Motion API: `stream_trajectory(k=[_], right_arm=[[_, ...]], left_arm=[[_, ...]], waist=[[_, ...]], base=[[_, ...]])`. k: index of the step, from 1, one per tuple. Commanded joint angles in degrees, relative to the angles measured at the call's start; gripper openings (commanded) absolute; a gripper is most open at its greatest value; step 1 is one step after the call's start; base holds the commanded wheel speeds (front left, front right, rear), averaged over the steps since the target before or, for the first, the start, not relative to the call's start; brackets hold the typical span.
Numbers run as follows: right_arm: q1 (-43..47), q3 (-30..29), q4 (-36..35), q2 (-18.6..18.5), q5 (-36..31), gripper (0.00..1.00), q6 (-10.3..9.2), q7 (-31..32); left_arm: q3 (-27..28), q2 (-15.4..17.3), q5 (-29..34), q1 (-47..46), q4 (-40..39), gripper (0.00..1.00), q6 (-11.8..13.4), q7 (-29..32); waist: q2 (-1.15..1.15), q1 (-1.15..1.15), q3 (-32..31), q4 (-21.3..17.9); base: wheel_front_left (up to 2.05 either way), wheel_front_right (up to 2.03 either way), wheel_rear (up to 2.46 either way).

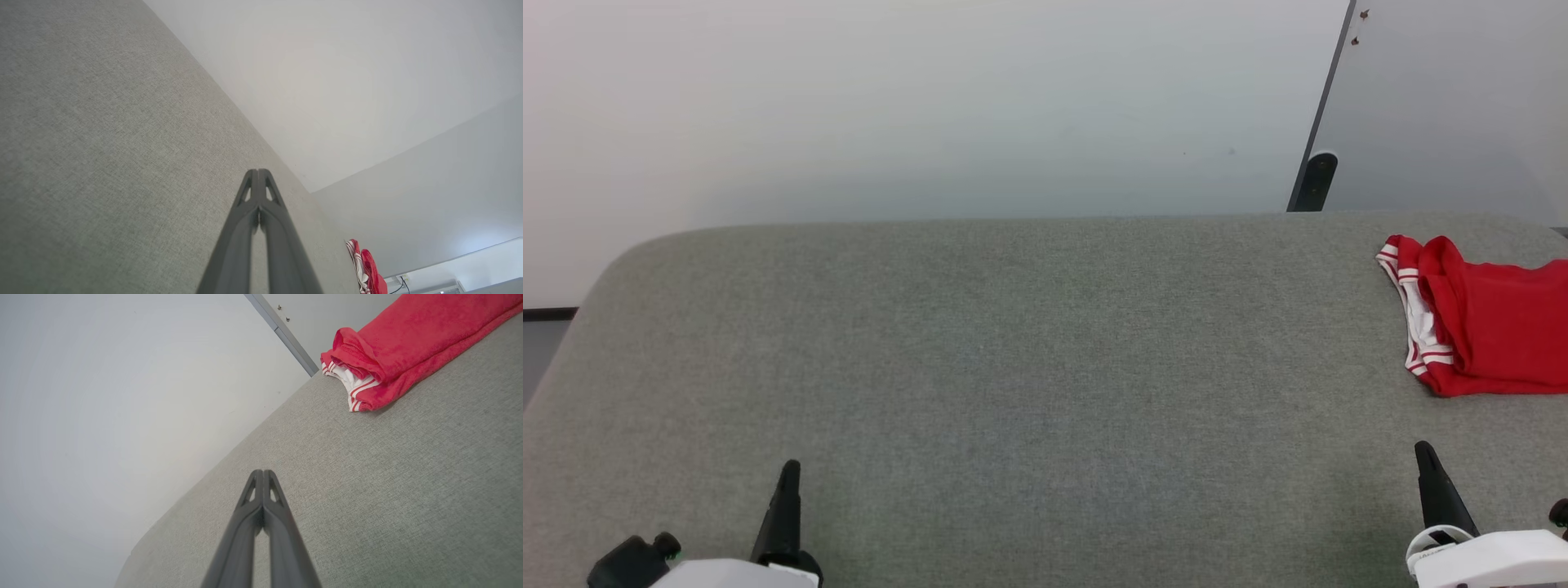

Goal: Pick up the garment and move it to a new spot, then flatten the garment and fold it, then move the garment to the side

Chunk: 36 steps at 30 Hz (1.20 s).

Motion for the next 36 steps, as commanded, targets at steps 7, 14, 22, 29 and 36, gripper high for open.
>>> stream_trajectory(k=[7,14,22,29,36], right_arm=[[-2.0,-0.5,-0.9,0.2,6.3,0.0,-0.03,1.4],[-2.4,-0.7,-1.0,0.5,10.9,0.0,-0.04,2.6],[-2.7,-1.0,-1.1,0.8,15.3,0.0,-0.04,3.7],[-2.9,-1.2,-1.2,1.1,19.5,0.0,-0.05,4.6],[-3.3,-1.4,-1.2,1.4,23.5,0.0,-0.05,5.6]], left_arm=[[0.6,-0.4,-4.9,-2.1,-0.2,0.0,-0.1,1.5],[0.9,-0.9,-8.5,-2.7,0.1,0.0,-0.1,2.6],[1.2,-1.4,-12.0,-3.4,0.3,0.0,-0.1,3.7],[1.4,-1.8,-15.2,-4.0,0.5,0.0,-0.1,4.7],[1.6,-2.3,-18.3,-4.6,0.7,0.0,-0.1,5.7]], waist=[[0.0,0.0,0.2,0.1],[0.0,0.0,0.4,0.1],[0.0,0.0,0.6,0.2],[0.0,0.0,0.8,0.2],[0.0,0.0,0.9,0.3]], base=[[0.0,0.0,0.0],[0.0,0.0,0.0],[0.0,0.0,0.0],[0.0,0.0,0.0],[0.0,0.0,0.0]])
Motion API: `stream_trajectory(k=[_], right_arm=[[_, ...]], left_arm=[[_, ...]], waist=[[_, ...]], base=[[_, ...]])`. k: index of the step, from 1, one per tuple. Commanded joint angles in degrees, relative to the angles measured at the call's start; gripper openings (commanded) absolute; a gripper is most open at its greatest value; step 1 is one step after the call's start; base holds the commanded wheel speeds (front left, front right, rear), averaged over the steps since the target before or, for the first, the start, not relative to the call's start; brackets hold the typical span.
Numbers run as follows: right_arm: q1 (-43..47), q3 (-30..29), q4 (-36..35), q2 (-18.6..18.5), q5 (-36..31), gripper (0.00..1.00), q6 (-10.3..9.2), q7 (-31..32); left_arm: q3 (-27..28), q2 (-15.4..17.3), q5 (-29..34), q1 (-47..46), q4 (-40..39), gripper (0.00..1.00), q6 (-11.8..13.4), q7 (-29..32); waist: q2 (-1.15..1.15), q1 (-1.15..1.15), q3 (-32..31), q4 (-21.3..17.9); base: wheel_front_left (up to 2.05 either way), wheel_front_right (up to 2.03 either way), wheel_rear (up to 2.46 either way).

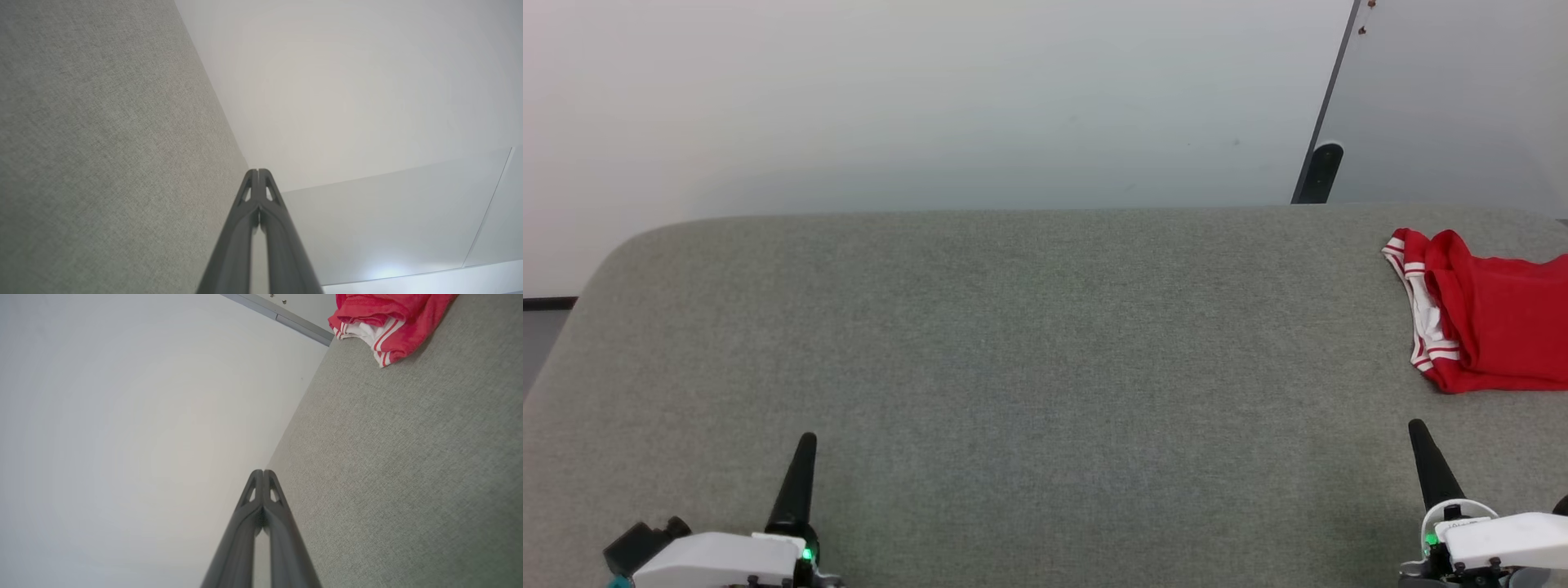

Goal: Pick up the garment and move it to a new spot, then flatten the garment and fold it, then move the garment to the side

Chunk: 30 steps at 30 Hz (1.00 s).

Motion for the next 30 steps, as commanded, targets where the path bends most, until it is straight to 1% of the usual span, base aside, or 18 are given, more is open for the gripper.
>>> stream_trajectory(k=[1,30], right_arm=[[-1.3,-0.3,-0.4,0.1,1.4,0.0,-0.05,0.2],[-2.1,-0.9,-0.7,1.1,15.3,0.0,-0.06,3.6]], left_arm=[[0.2,0.0,-1.1,-1.1,-0.3,0.0,-0.1,0.2],[1.1,-1.6,-11.8,-3.0,0.5,0.0,-0.2,3.7]], waist=[[0.0,0.0,0.0,0.0],[0.0,0.0,0.8,0.2]], base=[[0.0,0.0,0.0],[0.0,0.0,0.0]])
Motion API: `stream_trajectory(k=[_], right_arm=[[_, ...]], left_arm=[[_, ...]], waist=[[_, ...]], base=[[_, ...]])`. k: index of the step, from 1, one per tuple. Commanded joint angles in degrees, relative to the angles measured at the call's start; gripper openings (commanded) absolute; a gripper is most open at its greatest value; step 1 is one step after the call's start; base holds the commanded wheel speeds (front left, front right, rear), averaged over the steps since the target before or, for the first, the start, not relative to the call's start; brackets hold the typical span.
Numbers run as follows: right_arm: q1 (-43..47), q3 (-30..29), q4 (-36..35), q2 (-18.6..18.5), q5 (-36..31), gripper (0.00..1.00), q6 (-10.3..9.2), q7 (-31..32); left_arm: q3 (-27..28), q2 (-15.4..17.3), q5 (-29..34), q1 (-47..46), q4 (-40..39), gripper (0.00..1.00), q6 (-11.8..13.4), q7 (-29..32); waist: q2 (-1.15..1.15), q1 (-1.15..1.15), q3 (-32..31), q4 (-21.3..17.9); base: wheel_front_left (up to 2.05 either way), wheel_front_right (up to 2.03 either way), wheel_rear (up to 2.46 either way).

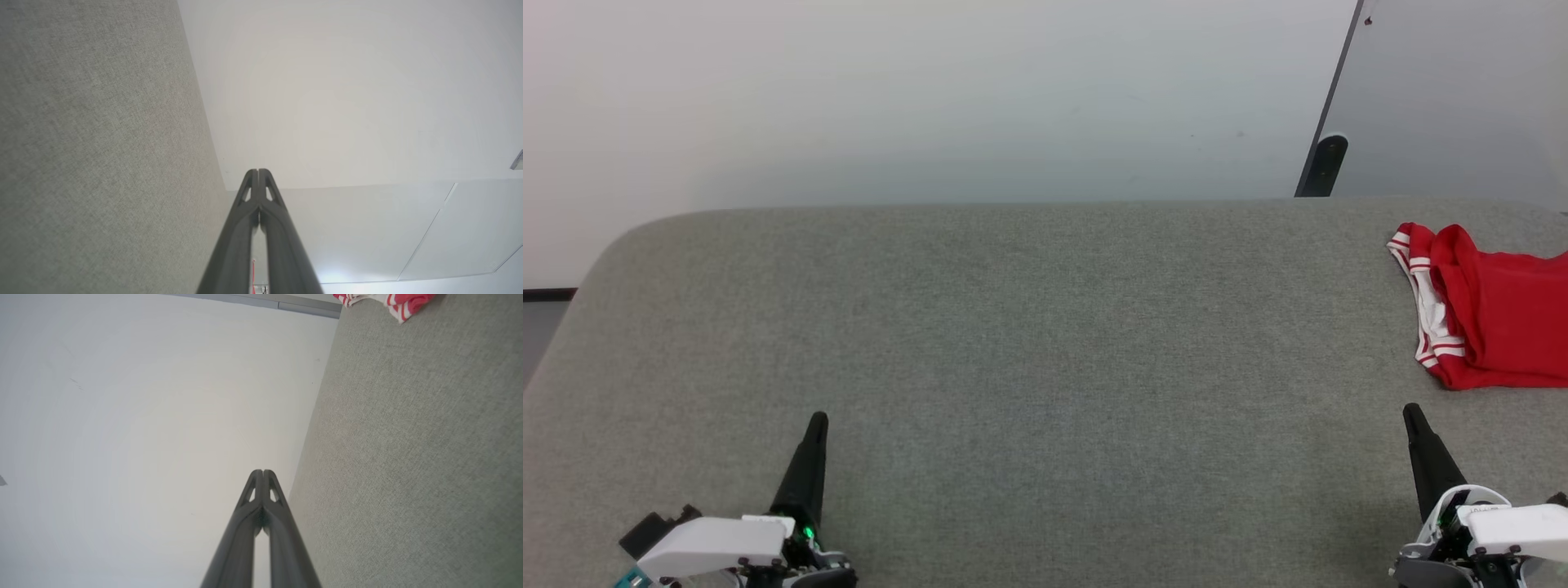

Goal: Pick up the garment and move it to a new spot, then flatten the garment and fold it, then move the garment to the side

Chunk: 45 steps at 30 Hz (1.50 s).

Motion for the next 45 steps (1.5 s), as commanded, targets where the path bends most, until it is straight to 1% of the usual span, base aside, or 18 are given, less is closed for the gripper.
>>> stream_trajectory(k=[1,12,45], right_arm=[[-0.8,-0.2,-0.3,0.2,1.2,0.0,-0.06,0.3],[-1.2,-0.4,-0.4,0.5,5.7,0.0,-0.06,1.3],[-0.9,-0.3,-0.3,0.5,5.5,0.0,-0.06,1.3]], left_arm=[[0.2,-0.2,-0.8,-0.7,0.0,0.0,-0.2,0.3],[0.5,-0.7,-4.3,-1.4,0.3,0.0,-0.2,1.4],[0.4,-0.6,-4.1,-1.3,0.2,0.0,-0.2,1.4]], waist=[[0.0,0.0,0.0,0.0],[0.0,0.0,0.3,0.1],[0.0,0.0,0.3,0.1]], base=[[0.0,0.0,0.0],[0.0,0.0,0.0],[0.0,0.0,0.0]])
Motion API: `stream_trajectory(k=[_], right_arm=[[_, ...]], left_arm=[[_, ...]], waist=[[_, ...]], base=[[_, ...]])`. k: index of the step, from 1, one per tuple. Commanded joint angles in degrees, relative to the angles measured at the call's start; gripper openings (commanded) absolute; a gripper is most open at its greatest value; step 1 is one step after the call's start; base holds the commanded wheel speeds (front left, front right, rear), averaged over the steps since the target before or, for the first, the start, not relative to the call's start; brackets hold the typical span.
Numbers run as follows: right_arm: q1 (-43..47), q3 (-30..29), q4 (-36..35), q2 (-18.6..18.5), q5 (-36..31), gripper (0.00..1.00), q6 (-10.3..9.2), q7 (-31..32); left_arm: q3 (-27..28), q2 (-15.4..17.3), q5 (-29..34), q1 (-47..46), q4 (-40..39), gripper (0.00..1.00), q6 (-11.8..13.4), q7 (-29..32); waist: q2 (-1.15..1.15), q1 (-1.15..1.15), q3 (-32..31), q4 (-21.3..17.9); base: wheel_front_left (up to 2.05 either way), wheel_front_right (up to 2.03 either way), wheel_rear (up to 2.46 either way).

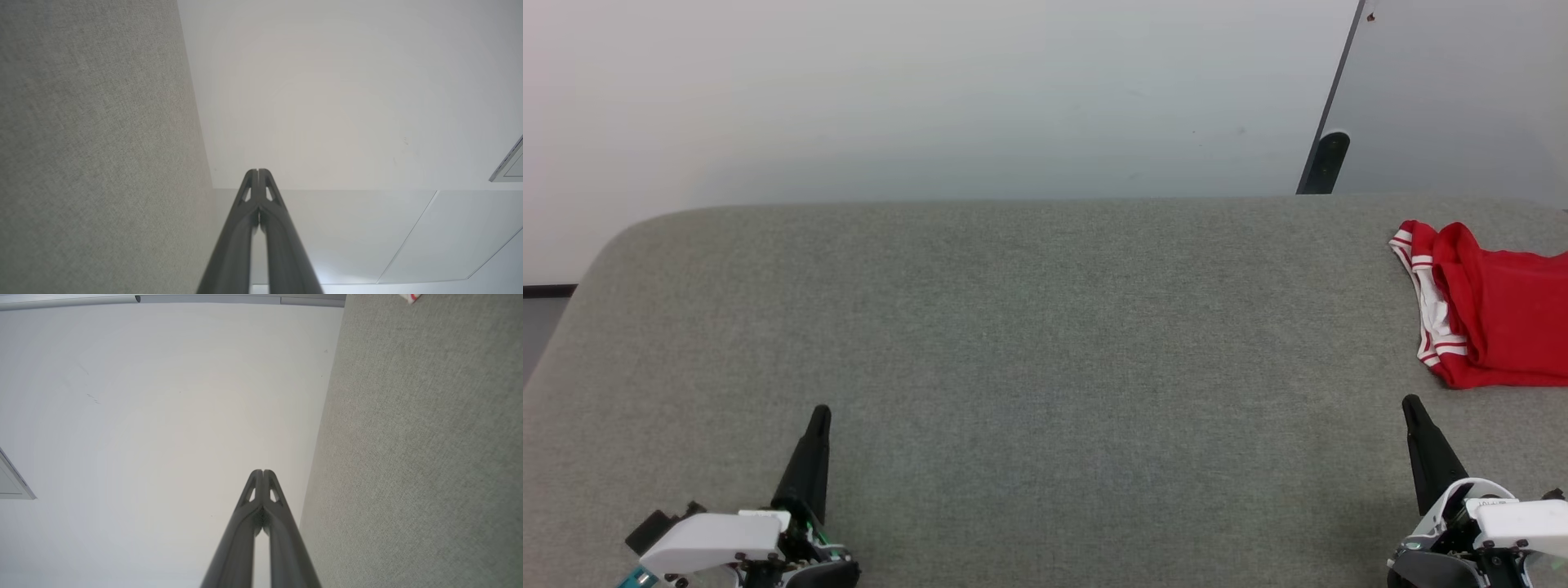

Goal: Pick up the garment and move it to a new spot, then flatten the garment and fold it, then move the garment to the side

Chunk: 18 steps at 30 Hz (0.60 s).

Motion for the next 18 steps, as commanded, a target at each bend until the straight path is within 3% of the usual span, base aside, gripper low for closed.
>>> stream_trajectory(k=[1,18], right_arm=[[-0.2,0.0,-0.1,0.2,0.2,0.0,-0.06,0.1],[-0.2,0.0,-0.2,0.2,0.2,0.0,-0.06,0.1]], left_arm=[[0.1,0.0,-0.2,-0.5,0.0,0.0,-0.2,0.2],[0.1,0.0,-0.2,-0.5,0.0,0.0,-0.2,0.2]], waist=[[0.0,0.0,0.0,0.0],[0.0,0.0,0.0,0.0]], base=[[0.0,0.0,0.0],[0.0,0.0,0.0]])
